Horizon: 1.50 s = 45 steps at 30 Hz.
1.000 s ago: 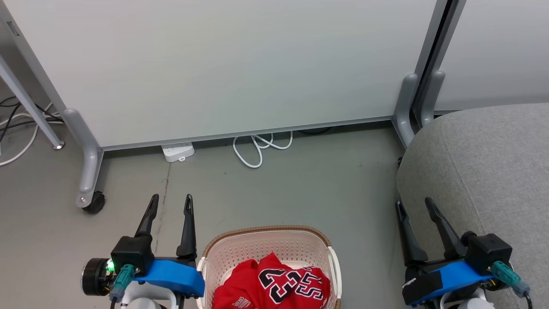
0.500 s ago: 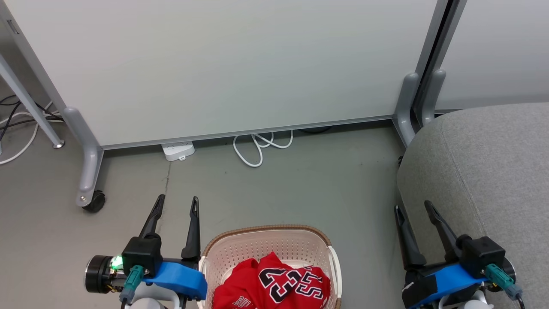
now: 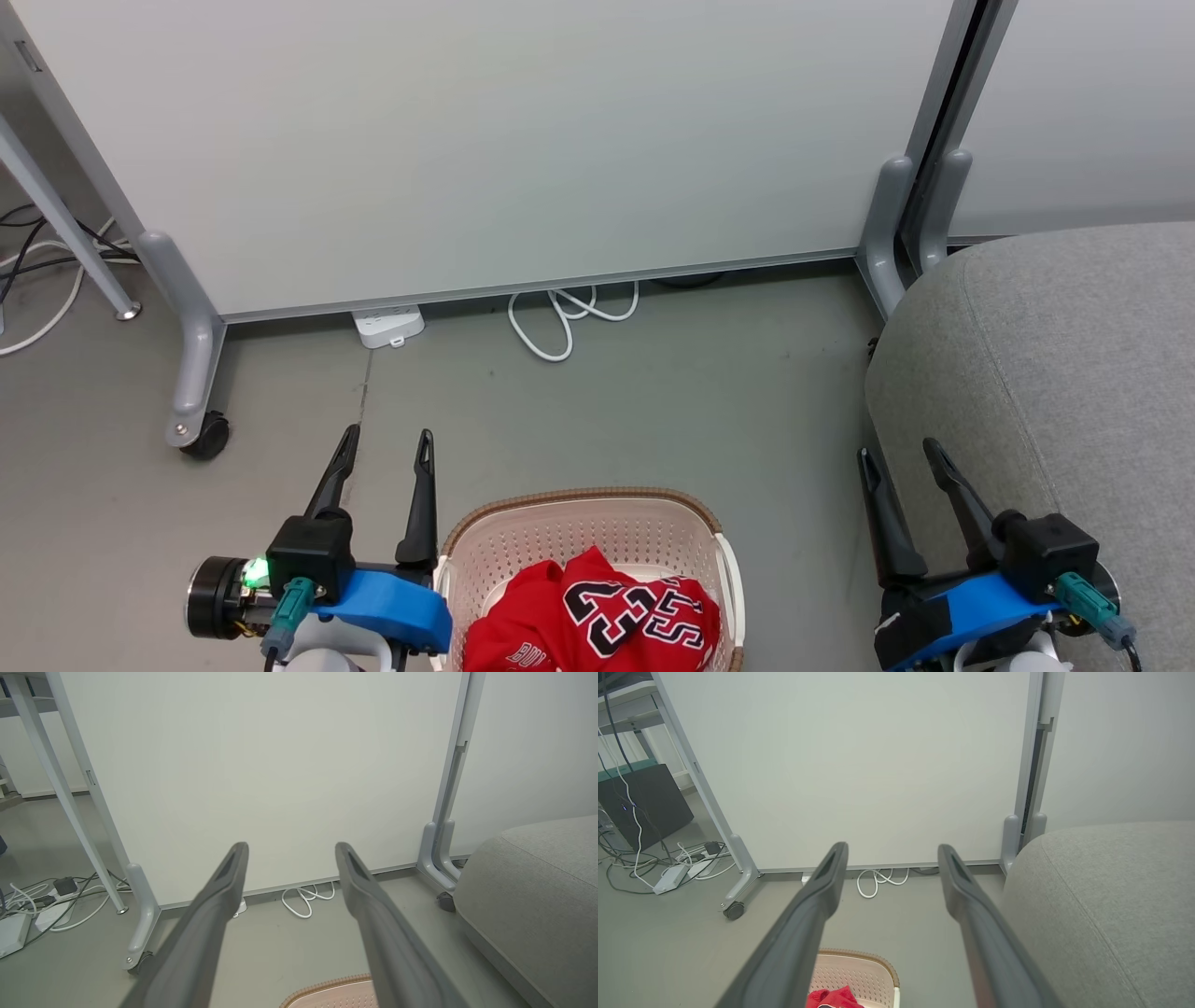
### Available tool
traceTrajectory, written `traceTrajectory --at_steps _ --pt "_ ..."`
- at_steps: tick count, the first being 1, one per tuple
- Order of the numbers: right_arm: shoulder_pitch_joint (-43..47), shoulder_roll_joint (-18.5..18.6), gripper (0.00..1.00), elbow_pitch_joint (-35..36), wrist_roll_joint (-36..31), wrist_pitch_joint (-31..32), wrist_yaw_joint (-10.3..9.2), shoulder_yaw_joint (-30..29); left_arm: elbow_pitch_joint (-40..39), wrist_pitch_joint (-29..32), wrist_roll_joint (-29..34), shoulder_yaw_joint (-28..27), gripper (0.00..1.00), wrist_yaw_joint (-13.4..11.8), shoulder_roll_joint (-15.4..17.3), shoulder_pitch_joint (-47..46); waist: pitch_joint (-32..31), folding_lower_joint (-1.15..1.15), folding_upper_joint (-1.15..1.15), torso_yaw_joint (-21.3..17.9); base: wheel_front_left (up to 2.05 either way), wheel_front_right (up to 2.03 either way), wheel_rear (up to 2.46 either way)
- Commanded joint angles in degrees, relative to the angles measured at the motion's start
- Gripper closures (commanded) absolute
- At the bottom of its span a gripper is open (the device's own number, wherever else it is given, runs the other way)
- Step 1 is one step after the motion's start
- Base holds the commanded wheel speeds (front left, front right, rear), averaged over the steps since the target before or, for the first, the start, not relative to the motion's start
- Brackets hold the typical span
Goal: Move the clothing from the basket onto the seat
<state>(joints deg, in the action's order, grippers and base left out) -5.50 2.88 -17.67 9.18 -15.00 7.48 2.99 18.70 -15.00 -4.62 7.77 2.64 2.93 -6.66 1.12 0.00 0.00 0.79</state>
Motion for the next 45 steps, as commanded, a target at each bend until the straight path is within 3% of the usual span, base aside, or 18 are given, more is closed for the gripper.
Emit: traceTrajectory --at_steps 1,14,24,45 --pt "-0.3 0.0 0.0 -0.2 0.2 -0.3 0.03 0.0 0.2 -0.3 -0.2 -0.1 0.0 0.0 -0.1 -0.7 0.0 0.0 0.0 0.0 0.0 0.0 0.0" --pt "-1.7 0.0 0.0 0.5 0.3 -0.3 0.03 0.4 1.1 -0.2 1.1 2.0 0.0 1.8 -0.1 -3.8 3.0 0.0 0.0 -1.6 0.0 0.0 0.0" --pt "-7.4 0.0 0.0 2.3 0.1 -0.3 0.03 1.3 7.5 -0.2 3.7 7.8 0.0 4.0 0.4 -14.3 12.3 0.0 0.0 -5.9 0.0 0.0 0.0" --pt "-19.7 0.0 0.0 6.8 1.2 -0.2 0.03 2.5 31.3 -0.2 4.1 28.0 0.0 4.8 5.1 -33.6 32.6 0.0 0.0 -13.3 0.0 0.0 0.0"
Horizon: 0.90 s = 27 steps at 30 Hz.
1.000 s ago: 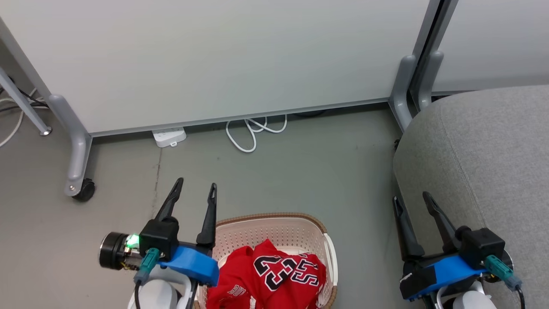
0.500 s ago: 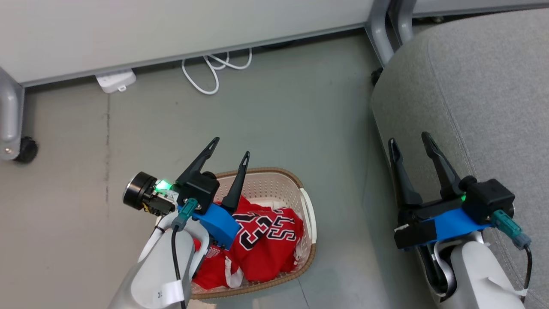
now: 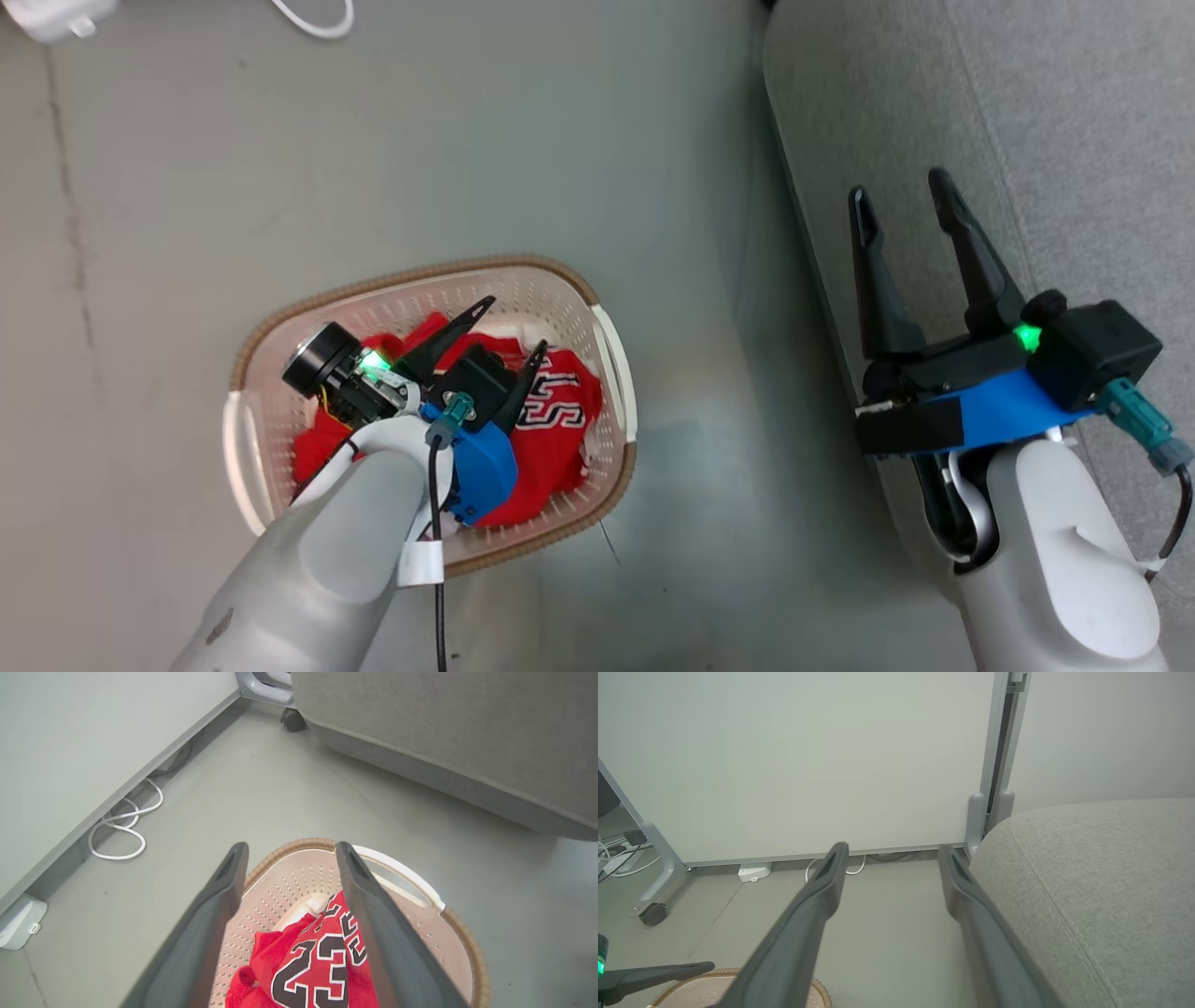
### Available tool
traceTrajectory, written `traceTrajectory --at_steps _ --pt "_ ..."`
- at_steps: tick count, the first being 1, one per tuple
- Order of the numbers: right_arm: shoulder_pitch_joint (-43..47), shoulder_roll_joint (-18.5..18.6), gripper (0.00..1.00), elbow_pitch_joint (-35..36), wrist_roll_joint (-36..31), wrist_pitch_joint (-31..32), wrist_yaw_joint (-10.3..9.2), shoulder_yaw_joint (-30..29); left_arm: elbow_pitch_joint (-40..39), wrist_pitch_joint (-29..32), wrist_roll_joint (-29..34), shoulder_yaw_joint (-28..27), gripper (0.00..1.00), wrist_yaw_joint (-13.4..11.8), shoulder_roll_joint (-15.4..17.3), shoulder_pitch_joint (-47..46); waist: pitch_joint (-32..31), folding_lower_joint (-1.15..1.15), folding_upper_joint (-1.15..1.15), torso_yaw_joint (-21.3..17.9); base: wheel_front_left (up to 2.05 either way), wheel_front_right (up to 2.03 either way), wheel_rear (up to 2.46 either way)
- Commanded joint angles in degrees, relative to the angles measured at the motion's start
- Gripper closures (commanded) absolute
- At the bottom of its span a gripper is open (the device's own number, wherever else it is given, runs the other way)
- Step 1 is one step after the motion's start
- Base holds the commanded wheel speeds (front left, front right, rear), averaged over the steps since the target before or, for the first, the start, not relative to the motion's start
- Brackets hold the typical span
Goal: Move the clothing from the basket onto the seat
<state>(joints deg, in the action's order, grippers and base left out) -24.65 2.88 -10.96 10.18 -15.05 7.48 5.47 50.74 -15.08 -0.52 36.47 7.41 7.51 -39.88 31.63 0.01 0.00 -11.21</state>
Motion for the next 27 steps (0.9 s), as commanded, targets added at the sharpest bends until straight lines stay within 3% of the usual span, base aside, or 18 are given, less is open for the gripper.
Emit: traceTrajectory --at_steps 1,15,24,27 --pt "-1.0 0.0 0.0 0.2 0.2 -0.2 0.03 0.1 0.5 -0.1 0.0 0.5 0.0 0.1 0.6 -1.2 3.0 -0.01 0.0 -1.5 0.0 0.0 0.0" --pt "-6.5 0.0 0.0 2.6 -0.4 -0.2 0.03 0.6 18.0 -0.1 -3.1 14.4 0.0 0.1 0.8 -12.0 15.1 -0.01 0.0 -3.8 0.0 0.0 0.0" --pt "-8.5 0.0 0.0 4.4 0.2 -0.2 0.02 0.7 22.0 1.3 -3.4 19.3 0.0 0.1 2.9 -16.2 20.6 -0.01 0.0 -5.3 0.0 0.0 0.0" --pt "-8.8 0.0 0.0 5.3 0.3 -0.2 0.03 0.4 22.4 1.8 -2.5 20.2 0.0 -1.0 3.8 -17.9 22.3 -0.01 0.0 -5.5 0.0 0.0 0.0"
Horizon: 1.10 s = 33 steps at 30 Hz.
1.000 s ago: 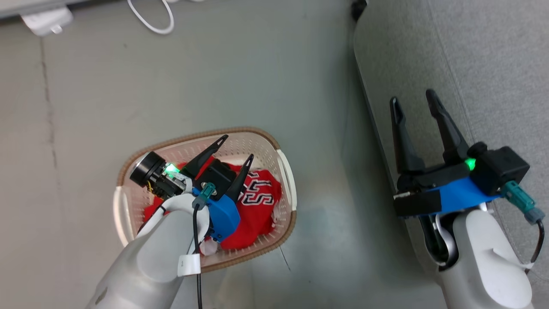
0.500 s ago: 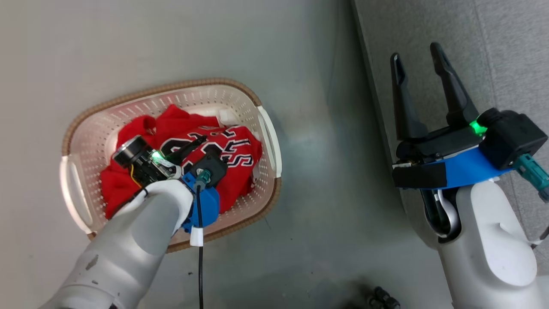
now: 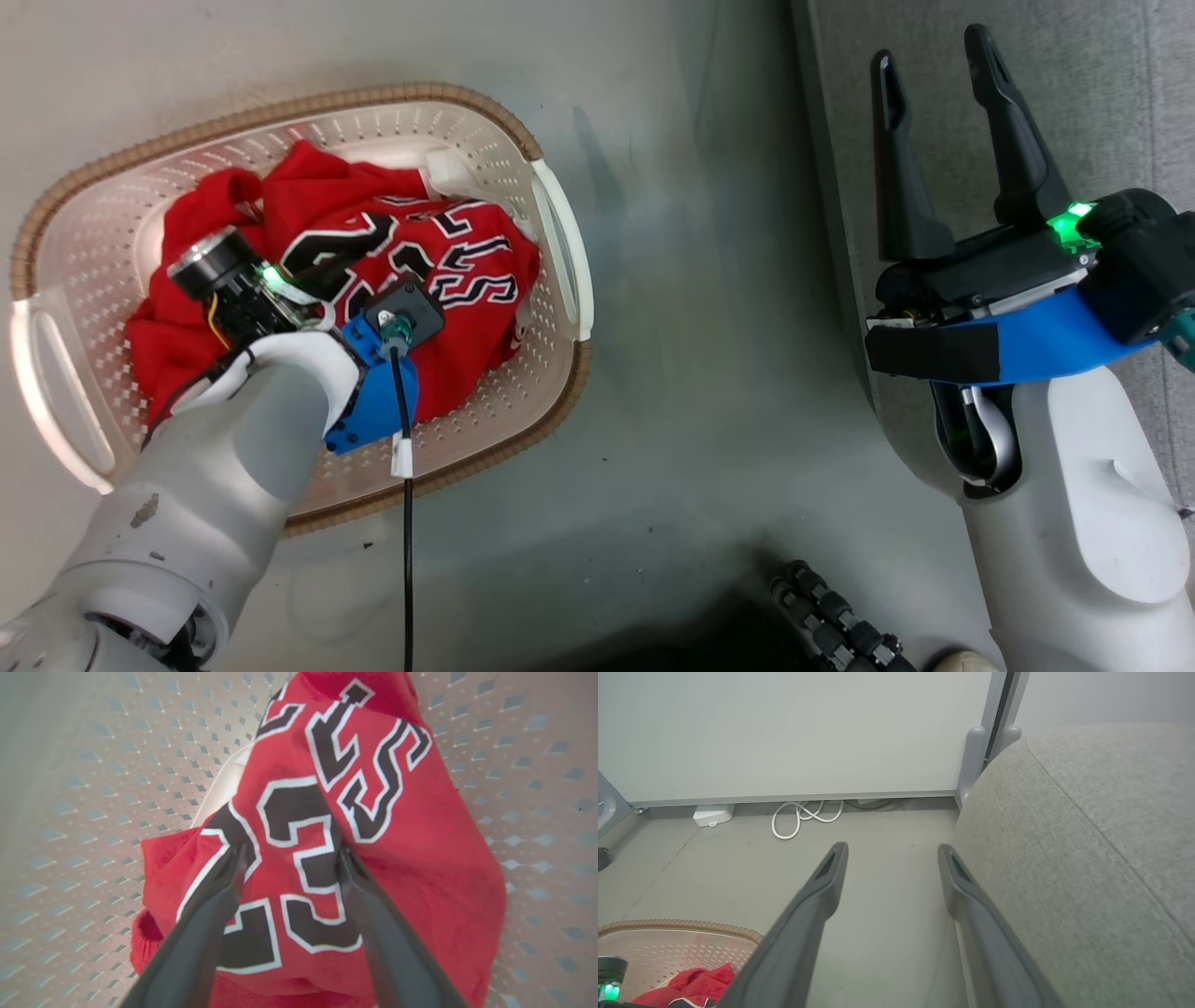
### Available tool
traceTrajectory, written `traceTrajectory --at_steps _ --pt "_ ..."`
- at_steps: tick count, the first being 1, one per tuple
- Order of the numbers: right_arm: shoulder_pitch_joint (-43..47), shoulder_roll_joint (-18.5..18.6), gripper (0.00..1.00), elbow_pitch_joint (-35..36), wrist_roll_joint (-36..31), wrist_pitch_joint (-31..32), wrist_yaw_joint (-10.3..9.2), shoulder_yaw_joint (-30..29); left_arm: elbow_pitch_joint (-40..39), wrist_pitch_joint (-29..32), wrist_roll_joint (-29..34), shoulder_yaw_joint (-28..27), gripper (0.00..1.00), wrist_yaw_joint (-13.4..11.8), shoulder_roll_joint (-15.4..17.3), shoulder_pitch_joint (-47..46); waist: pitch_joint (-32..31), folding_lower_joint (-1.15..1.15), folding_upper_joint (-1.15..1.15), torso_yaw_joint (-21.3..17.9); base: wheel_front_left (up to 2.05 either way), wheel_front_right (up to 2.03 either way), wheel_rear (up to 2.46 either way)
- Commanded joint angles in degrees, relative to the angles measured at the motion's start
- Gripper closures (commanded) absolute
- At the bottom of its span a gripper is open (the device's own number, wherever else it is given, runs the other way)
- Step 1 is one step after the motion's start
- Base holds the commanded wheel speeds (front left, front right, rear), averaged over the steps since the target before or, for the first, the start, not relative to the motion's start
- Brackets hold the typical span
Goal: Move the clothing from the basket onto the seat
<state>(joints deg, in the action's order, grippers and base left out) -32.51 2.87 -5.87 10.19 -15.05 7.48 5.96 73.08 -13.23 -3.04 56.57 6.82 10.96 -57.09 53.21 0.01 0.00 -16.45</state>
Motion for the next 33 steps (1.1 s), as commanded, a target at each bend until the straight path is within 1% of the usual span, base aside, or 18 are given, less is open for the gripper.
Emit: traceTrajectory --at_steps 1,5,10,14,15,16,17,18,26,33 --pt "-1.0 0.0 0.0 0.4 0.4 -0.2 0.02 -0.1 0.2 0.4 0.2 0.4 0.0 -0.5 0.5 -1.0 1.2 -0.01 0.0 -0.3 0.0 0.0 0.0" --pt "-1.0 0.0 0.0 1.2 0.7 -0.2 0.03 0.0 0.4 1.6 1.2 1.6 0.0 -1.1 0.8 -2.9 2.9 -0.01 0.0 -0.7 0.0 0.0 0.0" --pt "-1.0 0.0 0.0 1.8 0.9 -0.2 0.02 0.0 0.7 3.2 1.5 2.5 0.0 -2.7 0.7 -4.0 4.1 -0.01 0.0 -0.9 0.0 0.0 0.0" --pt "-1.0 0.0 0.0 2.1 1.2 -0.2 0.03 -0.1 0.8 4.9 1.8 3.3 0.0 -2.9 0.3 -4.8 4.8 -0.01 0.0 -0.9 0.0 0.0 0.0" --pt "-1.1 0.0 0.0 2.1 1.1 -0.2 0.02 -0.2 0.8 5.3 1.9 3.6 0.07 -2.9 0.3 -4.8 4.9 -0.01 0.0 -0.9 0.0 0.0 0.0" --pt "-1.1 0.0 0.0 2.1 1.1 -0.2 0.02 -0.3 0.8 5.6 1.9 3.8 0.56 -2.9 0.3 -4.8 5.0 -0.01 0.0 -0.9 0.0 0.0 0.0" --pt "-1.2 0.0 0.0 2.1 1.1 -0.2 0.03 -0.3 0.8 5.8 2.0 3.9 0.91 -3.0 0.2 -4.8 5.0 -0.01 0.0 -0.8 0.0 0.0 0.0" --pt "-1.3 0.0 0.0 2.0 1.0 -0.2 0.02 -0.3 0.8 6.1 2.1 4.2 1.0 -2.9 0.2 -4.9 5.0 -0.01 0.0 -0.7 0.0 0.0 0.0" --pt "-1.4 0.0 0.0 1.5 0.8 -0.2 0.02 -0.5 0.8 5.0 0.8 4.5 1.0 -2.1 -0.1 -4.4 3.8 -0.01 0.0 -0.3 0.0 0.0 0.0" --pt "-0.4 0.0 0.0 0.6 0.0 -0.2 0.02 -1.0 0.8 2.3 -0.9 4.4 1.0 -1.5 -2.3 -2.9 0.4 -0.01 0.0 1.2 0.0 0.0 0.0"
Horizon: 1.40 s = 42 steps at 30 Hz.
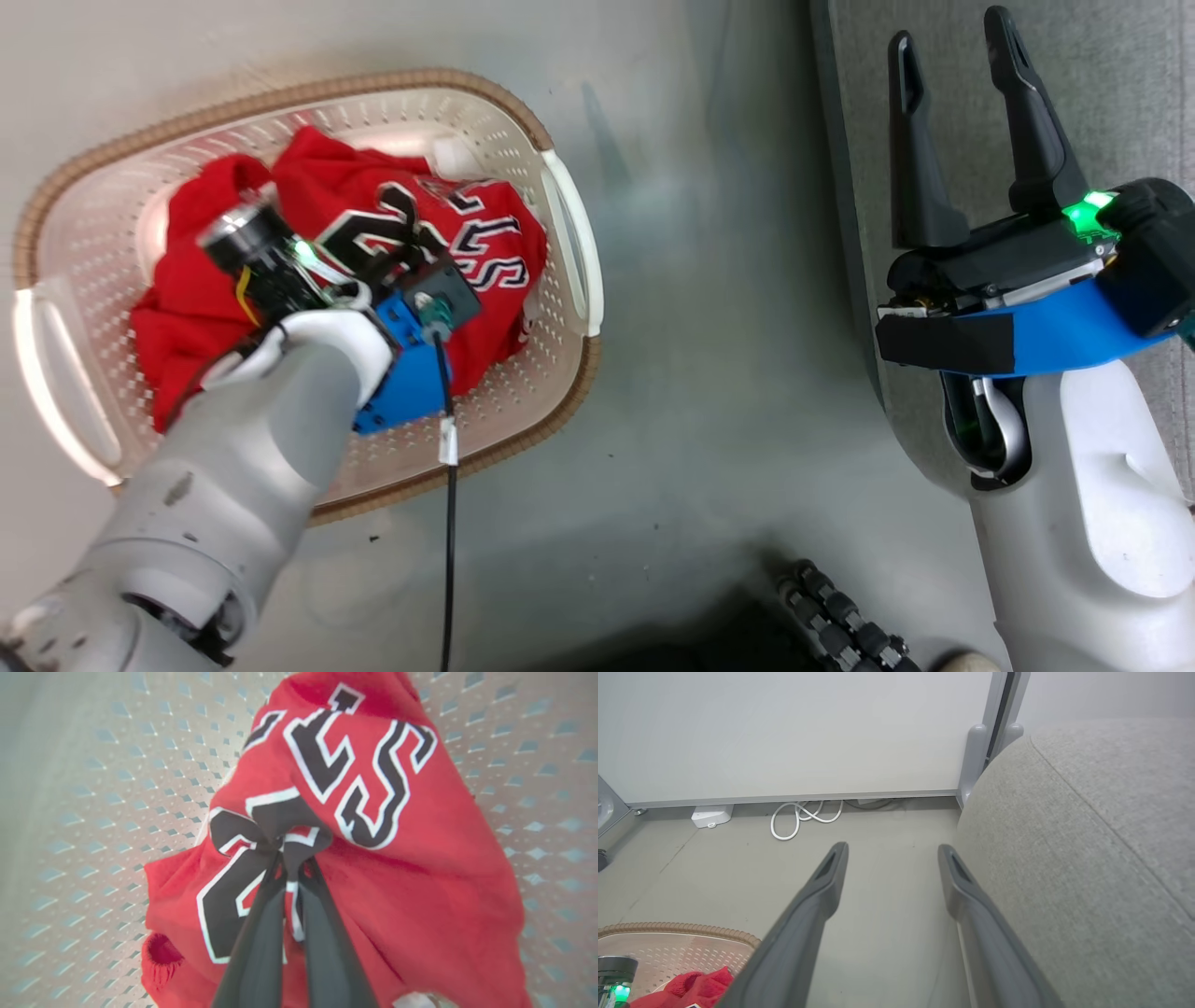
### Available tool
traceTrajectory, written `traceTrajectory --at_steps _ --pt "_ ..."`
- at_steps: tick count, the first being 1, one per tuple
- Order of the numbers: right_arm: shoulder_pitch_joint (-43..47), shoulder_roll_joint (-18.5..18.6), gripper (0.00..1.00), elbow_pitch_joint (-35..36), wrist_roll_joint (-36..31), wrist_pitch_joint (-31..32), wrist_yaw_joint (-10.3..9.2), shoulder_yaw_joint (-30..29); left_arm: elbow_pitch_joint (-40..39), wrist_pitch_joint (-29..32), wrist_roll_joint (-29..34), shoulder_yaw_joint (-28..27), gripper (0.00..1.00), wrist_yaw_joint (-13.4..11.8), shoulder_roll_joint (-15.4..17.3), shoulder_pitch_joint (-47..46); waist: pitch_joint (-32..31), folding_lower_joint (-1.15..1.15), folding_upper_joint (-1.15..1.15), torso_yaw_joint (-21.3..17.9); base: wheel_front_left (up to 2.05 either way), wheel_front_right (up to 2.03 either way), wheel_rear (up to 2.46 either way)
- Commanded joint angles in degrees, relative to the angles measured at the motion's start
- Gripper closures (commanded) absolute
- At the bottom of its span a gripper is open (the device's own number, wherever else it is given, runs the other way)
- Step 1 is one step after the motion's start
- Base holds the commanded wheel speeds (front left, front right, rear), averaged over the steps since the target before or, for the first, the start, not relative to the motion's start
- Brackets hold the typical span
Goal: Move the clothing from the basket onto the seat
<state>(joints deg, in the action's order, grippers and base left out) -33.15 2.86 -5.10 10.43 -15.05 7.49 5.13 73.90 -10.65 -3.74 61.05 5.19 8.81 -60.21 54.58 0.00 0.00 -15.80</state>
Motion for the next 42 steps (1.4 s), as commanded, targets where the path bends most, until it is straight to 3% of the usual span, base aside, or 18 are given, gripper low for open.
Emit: traceTrajectory --at_steps 1,17,28,42 --pt "0.4 0.0 0.0 -0.3 -0.3 -0.2 0.01 -0.2 0.0 -0.7 -0.5 -0.2 1.0 0.2 -0.5 0.6 -1.6 0.0 0.0 0.9 0.0 0.0 0.0" --pt "4.8 2.0 0.0 -2.8 -1.8 -0.2 0.01 -1.7 -6.0 -4.6 -7.7 -3.5 1.0 0.0 -5.7 7.7 -16.0 0.0 0.0 6.9 0.0 0.0 0.0" --pt "9.2 3.3 0.0 -4.2 -2.4 -0.2 0.01 -3.4 -20.6 -4.6 -10.6 -8.7 1.0 -2.4 -5.8 14.2 -26.0 0.0 0.0 11.0 0.0 0.0 0.0" --pt "14.9 3.2 0.0 -6.0 -2.8 -0.2 0.01 -4.7 -33.3 -4.6 -9.3 -15.4 1.0 -2.9 -5.0 18.3 -37.3 0.0 0.0 13.6 0.0 0.0 0.0"
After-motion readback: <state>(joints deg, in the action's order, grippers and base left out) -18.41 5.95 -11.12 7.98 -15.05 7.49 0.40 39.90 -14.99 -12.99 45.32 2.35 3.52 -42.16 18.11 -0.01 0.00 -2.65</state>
